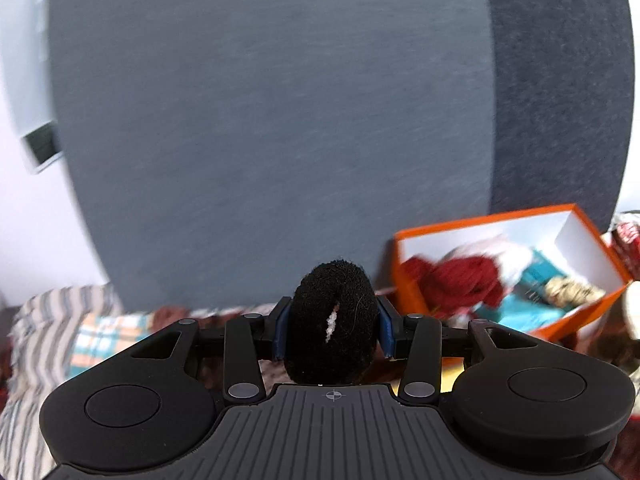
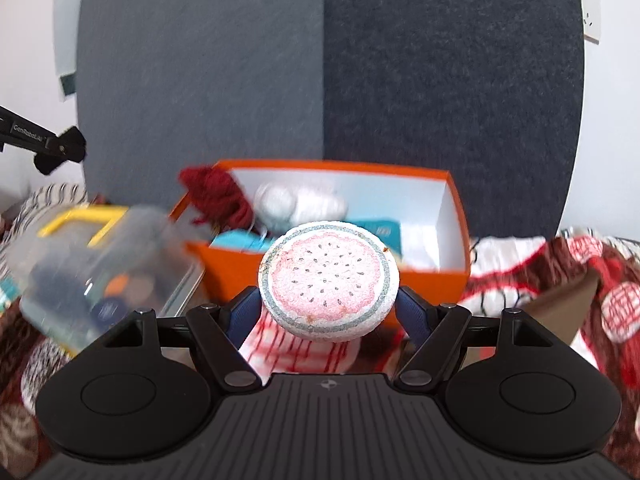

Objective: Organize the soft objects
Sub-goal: 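Open both tools to drop the sponge and pink pad into the orange box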

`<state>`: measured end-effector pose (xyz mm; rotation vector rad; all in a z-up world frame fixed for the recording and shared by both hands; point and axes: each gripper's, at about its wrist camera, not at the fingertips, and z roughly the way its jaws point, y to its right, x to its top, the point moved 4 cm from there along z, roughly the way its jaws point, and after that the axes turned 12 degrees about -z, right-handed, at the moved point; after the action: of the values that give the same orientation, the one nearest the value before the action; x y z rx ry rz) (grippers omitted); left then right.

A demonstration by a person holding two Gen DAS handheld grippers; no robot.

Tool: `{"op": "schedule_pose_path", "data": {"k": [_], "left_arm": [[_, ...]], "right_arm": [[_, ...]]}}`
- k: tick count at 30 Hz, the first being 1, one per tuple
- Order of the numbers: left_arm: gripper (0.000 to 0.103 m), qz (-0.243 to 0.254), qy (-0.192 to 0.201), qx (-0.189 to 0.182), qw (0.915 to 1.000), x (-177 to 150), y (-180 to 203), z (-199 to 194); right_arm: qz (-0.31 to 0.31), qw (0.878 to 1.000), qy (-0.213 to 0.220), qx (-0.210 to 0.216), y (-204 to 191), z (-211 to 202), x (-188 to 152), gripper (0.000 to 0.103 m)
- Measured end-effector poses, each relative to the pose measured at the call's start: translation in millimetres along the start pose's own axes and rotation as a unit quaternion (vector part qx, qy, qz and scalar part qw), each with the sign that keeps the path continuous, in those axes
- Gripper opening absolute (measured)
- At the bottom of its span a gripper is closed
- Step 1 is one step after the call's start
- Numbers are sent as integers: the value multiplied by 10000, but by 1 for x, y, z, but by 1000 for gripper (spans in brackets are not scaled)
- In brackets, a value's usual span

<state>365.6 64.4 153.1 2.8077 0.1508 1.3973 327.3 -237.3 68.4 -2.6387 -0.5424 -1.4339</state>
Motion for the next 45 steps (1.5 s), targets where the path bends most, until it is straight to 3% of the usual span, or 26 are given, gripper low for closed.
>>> {"op": "schedule_pose_path", "data": {"k": [11,16,22,24,25,35,45], "left_arm": [[103,478,-421,-465,9969,10,111,62],[103,576,-594,-506,9953,7,135,79],[103,277,-781,-672,9943,8,151,100],[103,115,-839,-799,9932,8,152,103],[103,14,-792,-862,9931,9,151,101],[103,25,-327,-1051,9939,-1,118,47],[103,440,-106,-1427,9887,-69,91,-50]], "right_arm": [[515,9981,-317,-125,47,58,26,78],[472,9980,-360,-217,53,74,33,78],[477,9976,-389,-313,58,93,37,79],[477,9979,-354,-248,59,99,37,91],[495,9980,-344,-210,59,100,36,98],[460,9985,-135,-275,55,55,24,98],[294,9993,-156,194,20,-36,-5,98]]}}
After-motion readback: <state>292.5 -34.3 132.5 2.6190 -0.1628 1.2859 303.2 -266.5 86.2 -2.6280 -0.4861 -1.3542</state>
